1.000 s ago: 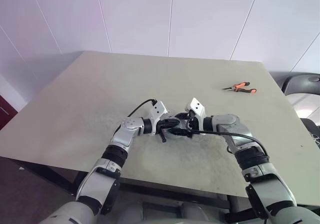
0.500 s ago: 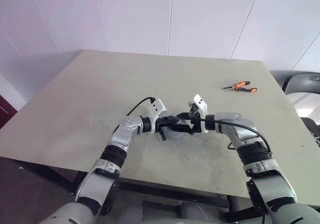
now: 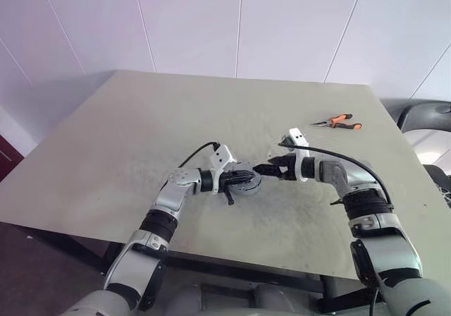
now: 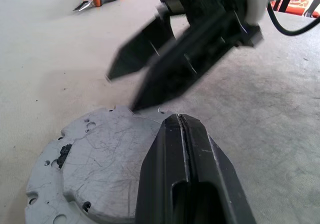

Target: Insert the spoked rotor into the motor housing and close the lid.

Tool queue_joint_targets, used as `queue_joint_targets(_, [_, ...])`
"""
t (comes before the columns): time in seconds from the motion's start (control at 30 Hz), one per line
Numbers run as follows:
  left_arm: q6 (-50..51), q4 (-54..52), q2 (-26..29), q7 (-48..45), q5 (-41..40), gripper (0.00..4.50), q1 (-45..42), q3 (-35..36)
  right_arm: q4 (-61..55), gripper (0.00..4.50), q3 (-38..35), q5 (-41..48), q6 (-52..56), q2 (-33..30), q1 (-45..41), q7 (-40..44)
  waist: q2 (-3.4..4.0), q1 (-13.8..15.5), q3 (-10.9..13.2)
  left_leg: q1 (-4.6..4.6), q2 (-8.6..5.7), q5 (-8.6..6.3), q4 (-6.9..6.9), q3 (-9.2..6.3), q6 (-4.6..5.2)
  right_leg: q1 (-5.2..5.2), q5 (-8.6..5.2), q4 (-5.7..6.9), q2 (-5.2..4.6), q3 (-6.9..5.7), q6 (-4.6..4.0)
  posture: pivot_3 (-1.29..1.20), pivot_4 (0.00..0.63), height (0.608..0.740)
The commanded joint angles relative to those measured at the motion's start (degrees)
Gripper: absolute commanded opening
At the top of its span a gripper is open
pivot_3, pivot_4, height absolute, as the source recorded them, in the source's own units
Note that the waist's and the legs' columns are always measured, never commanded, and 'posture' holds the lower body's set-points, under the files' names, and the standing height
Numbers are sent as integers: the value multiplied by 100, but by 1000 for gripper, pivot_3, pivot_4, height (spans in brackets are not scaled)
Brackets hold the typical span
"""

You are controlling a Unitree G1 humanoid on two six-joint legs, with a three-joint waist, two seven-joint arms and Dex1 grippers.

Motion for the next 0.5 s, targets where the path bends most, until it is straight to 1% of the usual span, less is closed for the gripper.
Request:
queue_joint_targets(0.03, [57,48,48,-13,66,0,54,-128,-394,4452,87,187,300,-19,118,236,2,1,-1,0,0,0,2,0,0,0,-1,0,0,0,2,0,0,740])
queue_joint_targets(0.2, [-77,138,75,183,73,0,-37,-15,-335,4452,-25,153,226,18,68,101,3,-4,-2,3,0,0,12,0,0,5,-3,2,0,0,4,0,0,740])
queue_joint_targets(0.4, [-187,108,-24,514,-302,0,-237,472,-297,4452,34,121,187,37,45,135,3,-5,-1,1,0,0,11,0,0,-2,-1,8,0,0,4,0,0,740])
queue_joint_targets(0.5, [-271,129,-26,710,-434,0,-319,704,-251,4452,37,85,54,47,51,118,3,4,-1,-15,0,0,11,0,0,-20,0,18,1,0,5,0,0,740])
